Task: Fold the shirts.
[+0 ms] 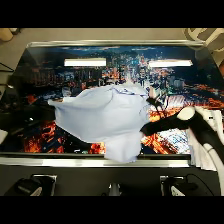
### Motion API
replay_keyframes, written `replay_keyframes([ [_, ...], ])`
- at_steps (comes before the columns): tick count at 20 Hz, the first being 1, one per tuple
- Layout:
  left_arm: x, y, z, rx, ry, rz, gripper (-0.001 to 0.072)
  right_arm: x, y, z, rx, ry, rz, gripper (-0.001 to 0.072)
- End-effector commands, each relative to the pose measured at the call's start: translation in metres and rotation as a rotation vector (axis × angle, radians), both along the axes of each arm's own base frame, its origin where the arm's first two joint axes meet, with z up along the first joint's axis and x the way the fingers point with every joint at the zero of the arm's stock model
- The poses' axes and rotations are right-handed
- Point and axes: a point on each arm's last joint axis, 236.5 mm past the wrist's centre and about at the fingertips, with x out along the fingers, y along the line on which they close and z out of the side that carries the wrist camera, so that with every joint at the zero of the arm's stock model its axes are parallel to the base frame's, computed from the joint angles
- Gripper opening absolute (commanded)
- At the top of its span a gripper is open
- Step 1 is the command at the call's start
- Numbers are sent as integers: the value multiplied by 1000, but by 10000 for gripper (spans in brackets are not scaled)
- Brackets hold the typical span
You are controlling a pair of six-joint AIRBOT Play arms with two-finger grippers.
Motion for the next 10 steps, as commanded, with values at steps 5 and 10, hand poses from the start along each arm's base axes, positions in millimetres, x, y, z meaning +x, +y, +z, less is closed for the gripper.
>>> replay_keyframes([
  [5,-92,45,380,-177,-840,44,28,-62,-109,540,-245,-1634,-383,21],
  [10,-144,60,418,-224,-930,44,28,-135,-137,577,-252,-1743,-515,21],
])
